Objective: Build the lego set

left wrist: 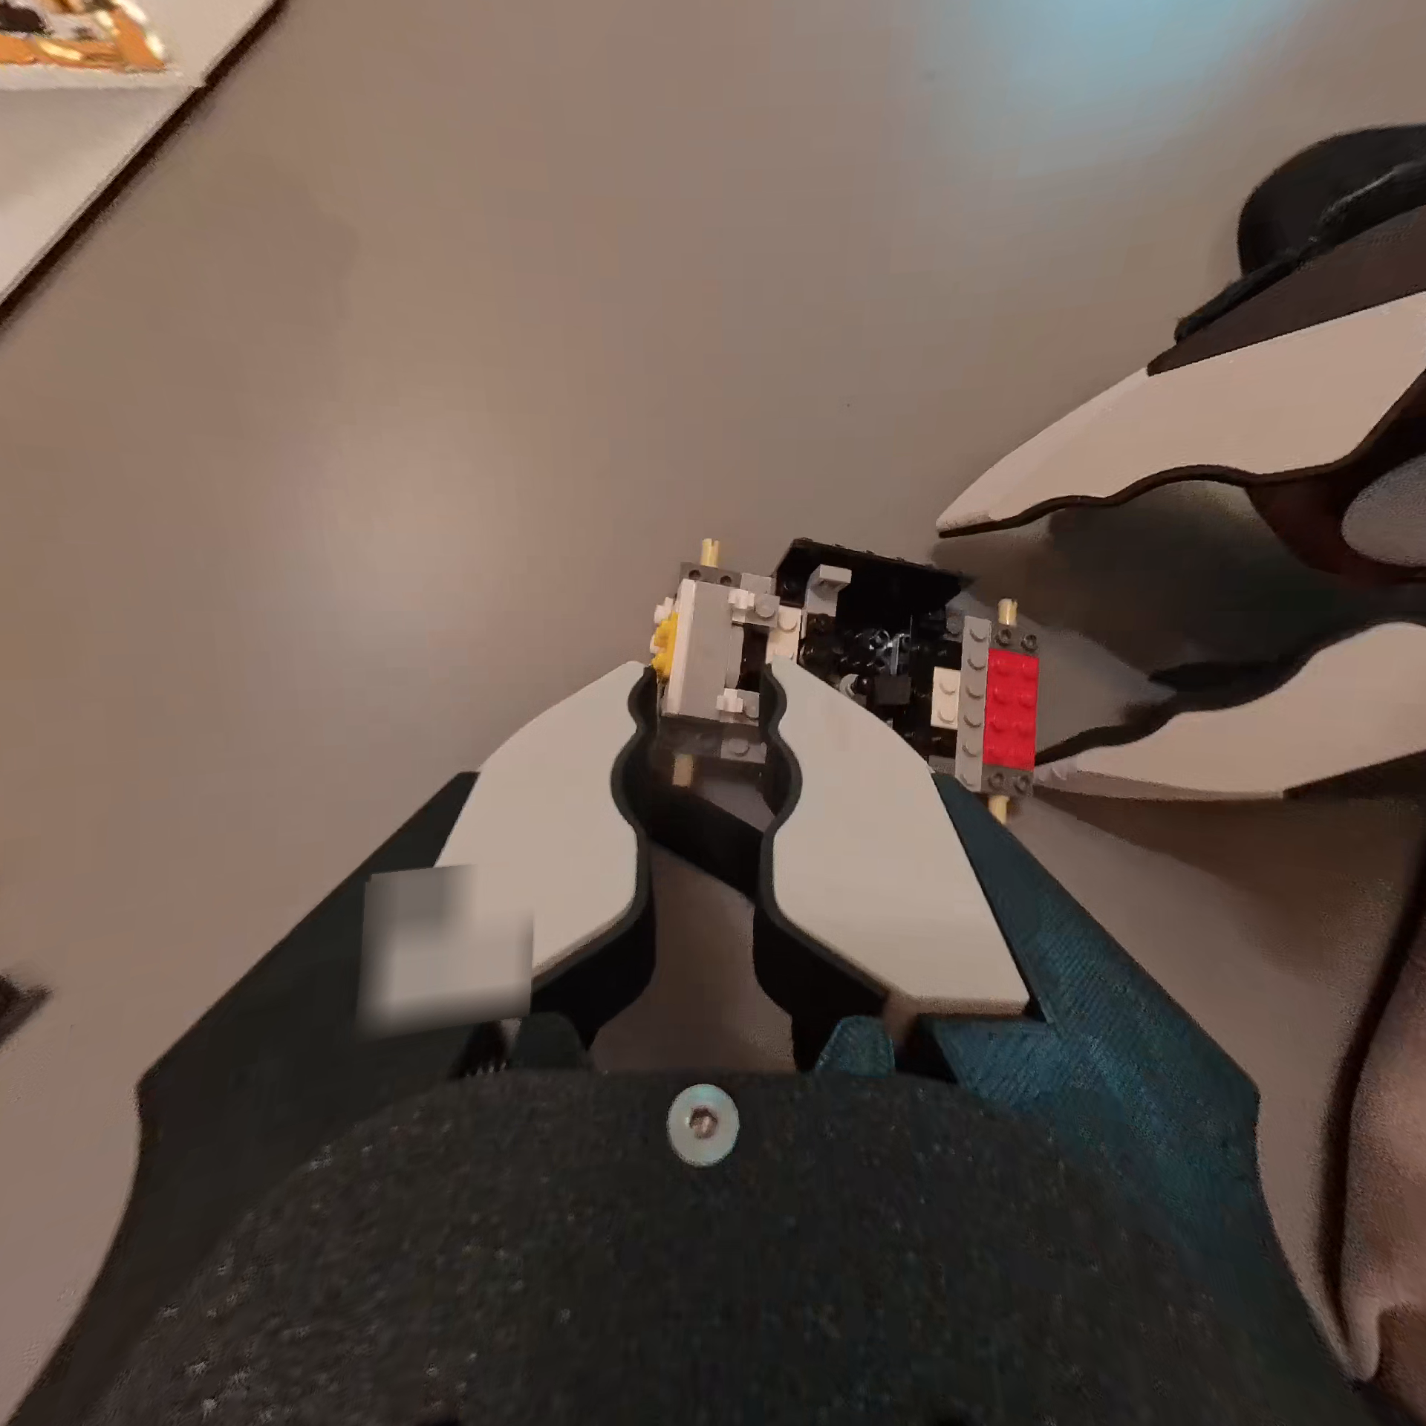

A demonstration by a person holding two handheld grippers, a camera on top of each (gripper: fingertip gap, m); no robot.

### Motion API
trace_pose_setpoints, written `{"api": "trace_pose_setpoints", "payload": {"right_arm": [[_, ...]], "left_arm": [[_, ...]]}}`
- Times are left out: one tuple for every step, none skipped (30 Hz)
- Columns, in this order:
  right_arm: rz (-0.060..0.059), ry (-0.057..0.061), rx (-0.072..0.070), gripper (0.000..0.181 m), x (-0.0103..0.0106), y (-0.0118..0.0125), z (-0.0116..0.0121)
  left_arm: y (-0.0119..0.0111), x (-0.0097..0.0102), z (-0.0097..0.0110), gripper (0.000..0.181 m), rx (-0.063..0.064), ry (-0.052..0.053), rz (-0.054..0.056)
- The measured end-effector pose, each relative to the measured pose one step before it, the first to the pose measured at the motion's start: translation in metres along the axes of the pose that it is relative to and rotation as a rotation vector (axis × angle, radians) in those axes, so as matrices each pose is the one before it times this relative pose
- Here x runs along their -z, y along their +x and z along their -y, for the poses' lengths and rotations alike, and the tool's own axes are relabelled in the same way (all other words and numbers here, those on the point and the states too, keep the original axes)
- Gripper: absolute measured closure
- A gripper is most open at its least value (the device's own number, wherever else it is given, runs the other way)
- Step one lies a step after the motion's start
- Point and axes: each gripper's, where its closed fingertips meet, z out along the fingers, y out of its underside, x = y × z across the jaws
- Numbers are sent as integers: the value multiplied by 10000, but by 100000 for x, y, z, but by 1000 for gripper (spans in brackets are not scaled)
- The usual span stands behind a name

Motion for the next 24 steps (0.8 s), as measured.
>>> {"api": "trace_pose_setpoints", "payload": {"right_arm": [[413, -97, 121, 116, 152, 72, -309], [410, -74, 12, 118, 150, 211, -268], [370, -5, 179, 120, 215, 332, -165], [331, 0, 178, 122, 271, 442, -219], [69, -128, -34, 124, 294, 921, -296], [32, -63, 189, 126, 311, 897, -209], [-299, -129, 190, 128, 343, 1263, -322], [-323, -10, 209, 130, 312, 1174, -146], [216, 152, 228, 129, 365, 140, 94], [404, 206, 102, 125, 364, -350, 255], [287, 178, 174, 119, 245, -337, 286], [30, 154, 414, 115, 117, -57, 261], [-162, 0, 554, 111, -4, 233, 93], [-32, -32, 649, 106, -95, 103, 76], [13, 49, 509, 105, -164, 186, 191], [162, 97, 349, 103, -213, 124, 298], [234, 126, 279, 103, -244, 73, 351], [216, 38, 253, 106, -269, 165, 284], [202, 27, 295, 108, -290, 143, 246], [142, -160, 277, 111, -321, 244, 8], [260, -241, 335, 117, -305, 44, -198], [277, -184, 377, 124, -237, -37, -209], [274, -136, 347, 132, -153, -49, -224], [292, -29, 212, 139, -45, -88, -95]], "left_arm": [[158, 122, -87, 156, 233, 114, 166], [217, 204, -11, 155, 212, 165, 63], [170, 240, -65, 155, 151, 118, 51], [138, 201, -222, 154, 86, 24, 46], [126, 184, -226, 154, 92, 37, 56], [313, 244, -152, 153, 89, 72, -84], [506, 194, -380, 151, 77, -93, -229], [487, 86, -398, 150, 90, -72, -234], [262, -42, -414, 150, 92, -49, -114], [266, -114, -428, 152, 61, -62, -152], [487, -129, -390, 154, 63, -65, -303], [619, -92, -214, 158, 33, -6, -375], [402, -11, -66, 158, -20, 4, -226], [149, 84, 68, 157, -152, -6, -54], [-23, 157, 209, 157, -262, 27, 27], [-76, 197, 268, 155, -353, 44, 27], [-126, 186, 303, 152, -461, 59, 20], [-327, 157, 264, 148, -527, 39, 103], [-511, 105, 156, 143, -540, -42, 190], [-425, 12, 188, 134, -593, 8, 117], [-317, -86, 247, 128, -571, 118, 13], [-279, -234, 101, 123, -357, 66, -72], [-64, -344, -125, 118, -118, -55, -225], [171, -361, -186, 117, -15, -95, -309]]}}
